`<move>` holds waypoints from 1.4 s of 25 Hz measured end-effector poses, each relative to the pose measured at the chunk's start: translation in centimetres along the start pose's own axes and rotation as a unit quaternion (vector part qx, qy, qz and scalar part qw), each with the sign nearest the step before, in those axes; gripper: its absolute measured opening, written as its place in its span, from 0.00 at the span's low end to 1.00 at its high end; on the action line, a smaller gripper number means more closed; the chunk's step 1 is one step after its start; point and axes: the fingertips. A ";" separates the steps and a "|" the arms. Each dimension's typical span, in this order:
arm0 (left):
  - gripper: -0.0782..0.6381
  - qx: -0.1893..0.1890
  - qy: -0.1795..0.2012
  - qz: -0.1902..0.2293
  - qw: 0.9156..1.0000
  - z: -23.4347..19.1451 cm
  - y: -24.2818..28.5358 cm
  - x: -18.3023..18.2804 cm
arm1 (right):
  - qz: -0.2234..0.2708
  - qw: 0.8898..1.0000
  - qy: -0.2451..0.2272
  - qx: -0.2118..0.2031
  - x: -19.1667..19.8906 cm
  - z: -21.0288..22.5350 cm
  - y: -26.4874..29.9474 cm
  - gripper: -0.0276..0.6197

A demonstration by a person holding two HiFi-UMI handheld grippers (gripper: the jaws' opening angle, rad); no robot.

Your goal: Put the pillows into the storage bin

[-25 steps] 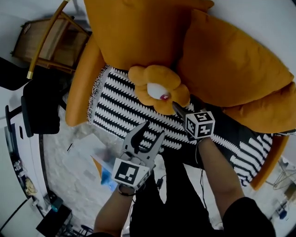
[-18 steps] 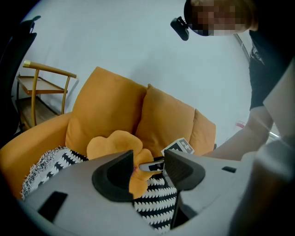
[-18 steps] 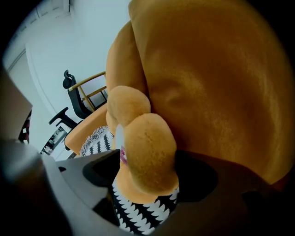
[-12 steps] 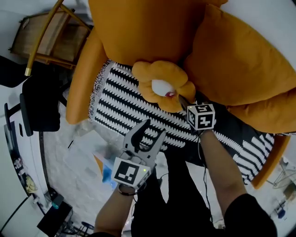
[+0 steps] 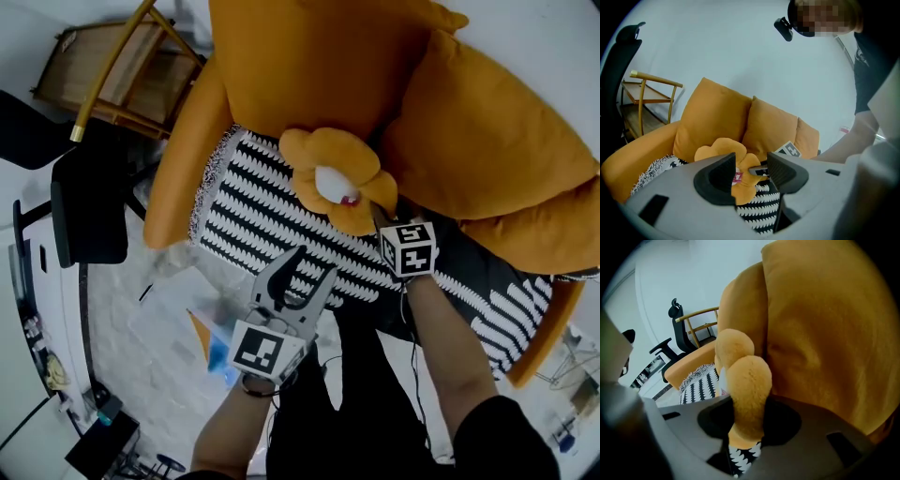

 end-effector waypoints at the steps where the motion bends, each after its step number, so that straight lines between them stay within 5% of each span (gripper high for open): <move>1: 0.38 0.000 0.001 0.003 1.000 -0.2 -0.6 -0.4 | 0.004 1.000 -0.005 0.000 -0.6 -0.7 -0.4 0.25; 16: 0.38 -0.009 0.035 0.074 0.997 1.4 -9.7 -7.6 | 0.114 0.988 -0.098 -0.017 -12.3 -9.8 -12.7 0.19; 35: 0.38 -0.092 0.101 0.199 0.970 2.1 -27.2 -17.4 | 0.275 0.934 -0.204 -0.103 -25.0 -28.8 -31.3 0.18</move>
Point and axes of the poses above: the fingertips, and each gripper's own axes: y forward along the fingers, z to its right, x out of its underside, and after that the axes turned 1 degree about -z, right-handed
